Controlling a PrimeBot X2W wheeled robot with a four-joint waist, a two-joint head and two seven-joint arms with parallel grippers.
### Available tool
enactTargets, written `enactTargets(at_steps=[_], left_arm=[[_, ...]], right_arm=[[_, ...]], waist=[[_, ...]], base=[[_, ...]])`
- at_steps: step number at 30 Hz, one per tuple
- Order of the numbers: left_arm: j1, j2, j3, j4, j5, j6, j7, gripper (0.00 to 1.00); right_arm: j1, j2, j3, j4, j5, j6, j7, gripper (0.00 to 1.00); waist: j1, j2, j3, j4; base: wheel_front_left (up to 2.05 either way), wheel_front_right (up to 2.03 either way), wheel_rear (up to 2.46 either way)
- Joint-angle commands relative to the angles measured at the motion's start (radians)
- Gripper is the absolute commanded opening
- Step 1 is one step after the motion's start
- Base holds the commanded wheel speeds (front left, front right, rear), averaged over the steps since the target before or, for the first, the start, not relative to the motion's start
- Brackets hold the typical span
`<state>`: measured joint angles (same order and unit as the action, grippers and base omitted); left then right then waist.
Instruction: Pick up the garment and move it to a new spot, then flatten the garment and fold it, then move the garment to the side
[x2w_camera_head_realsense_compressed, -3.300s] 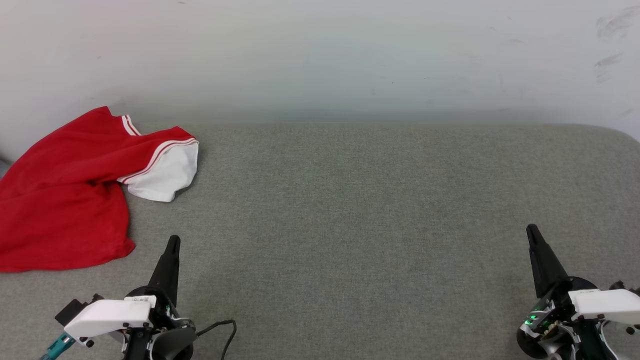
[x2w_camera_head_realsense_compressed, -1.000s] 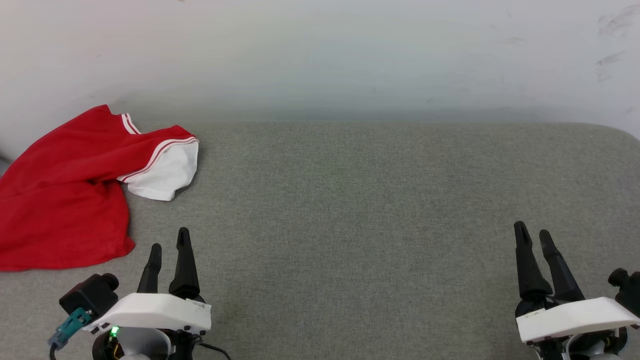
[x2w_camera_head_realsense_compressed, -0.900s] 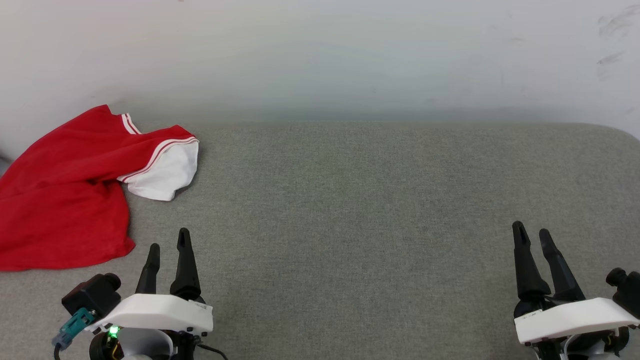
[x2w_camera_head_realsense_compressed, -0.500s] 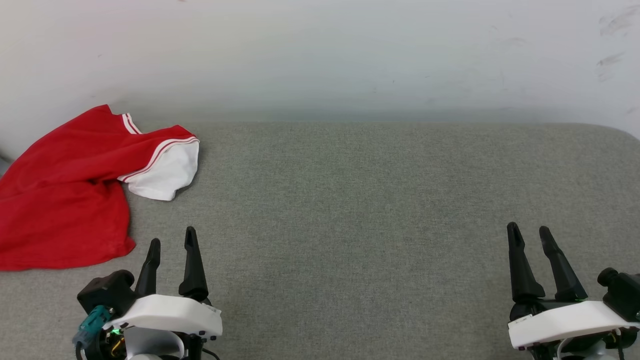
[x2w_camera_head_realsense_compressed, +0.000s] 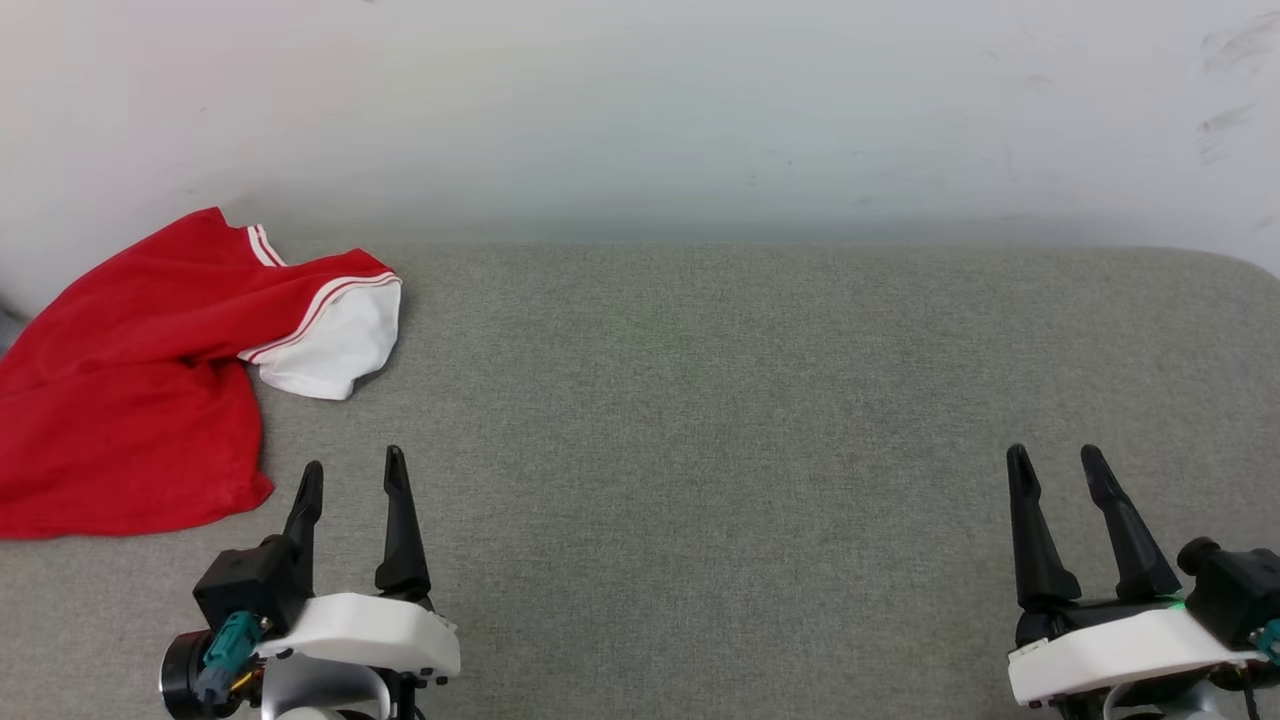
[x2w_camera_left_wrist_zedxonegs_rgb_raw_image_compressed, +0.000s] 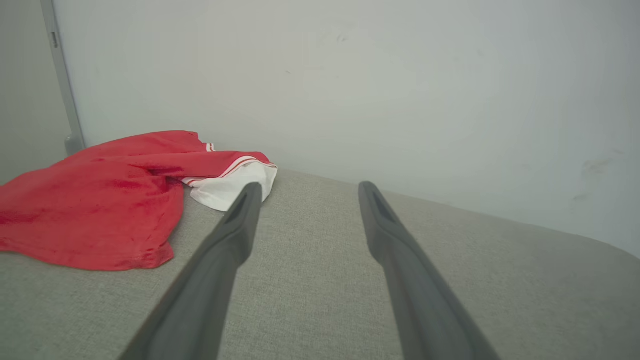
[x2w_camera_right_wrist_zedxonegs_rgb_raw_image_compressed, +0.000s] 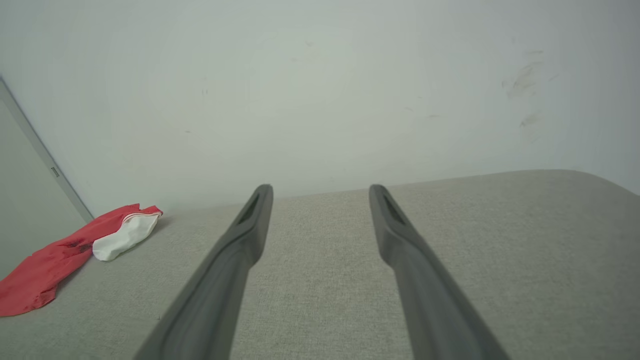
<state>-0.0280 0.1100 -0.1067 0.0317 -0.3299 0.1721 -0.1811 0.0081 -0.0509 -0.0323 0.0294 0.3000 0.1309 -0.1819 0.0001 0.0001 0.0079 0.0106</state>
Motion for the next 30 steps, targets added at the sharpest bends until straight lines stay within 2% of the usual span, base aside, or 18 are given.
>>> enactTargets(at_steps=[1, 17, 22, 30], left_arm=[[-0.001, 0.005, -0.007, -0.012, 0.024, 0.009, -0.01, 1.0], [0.006, 0.015, -0.035, -0.016, 0.142, 0.022, -0.045, 1.0], [0.011, 0.005, -0.03, -0.005, 0.165, 0.004, -0.054, 1.0], [0.017, -0.017, -0.002, 0.016, 0.188, -0.049, -0.069, 1.0]], right_arm=[[0.004, 0.001, 0.001, -0.013, -0.026, 0.0, -0.008, 1.0], [0.013, 0.001, 0.009, -0.026, -0.163, 0.0, -0.044, 1.0], [0.02, 0.001, 0.01, -0.03, -0.201, 0.0, -0.052, 1.0], [0.031, 0.001, 0.011, -0.033, -0.221, 0.0, -0.067, 1.0]], waist=[[0.0, -0.0001, 0.0, 0.0], [0.0, -0.0001, 0.001, 0.002], [0.0, -0.0001, 0.0, 0.003], [-0.0001, -0.0001, 0.0, 0.006]], base=[[0.0, 0.0, 0.0], [0.0, 0.0, 0.0], [0.0, 0.0, 0.0], [0.0, 0.0, 0.0]])
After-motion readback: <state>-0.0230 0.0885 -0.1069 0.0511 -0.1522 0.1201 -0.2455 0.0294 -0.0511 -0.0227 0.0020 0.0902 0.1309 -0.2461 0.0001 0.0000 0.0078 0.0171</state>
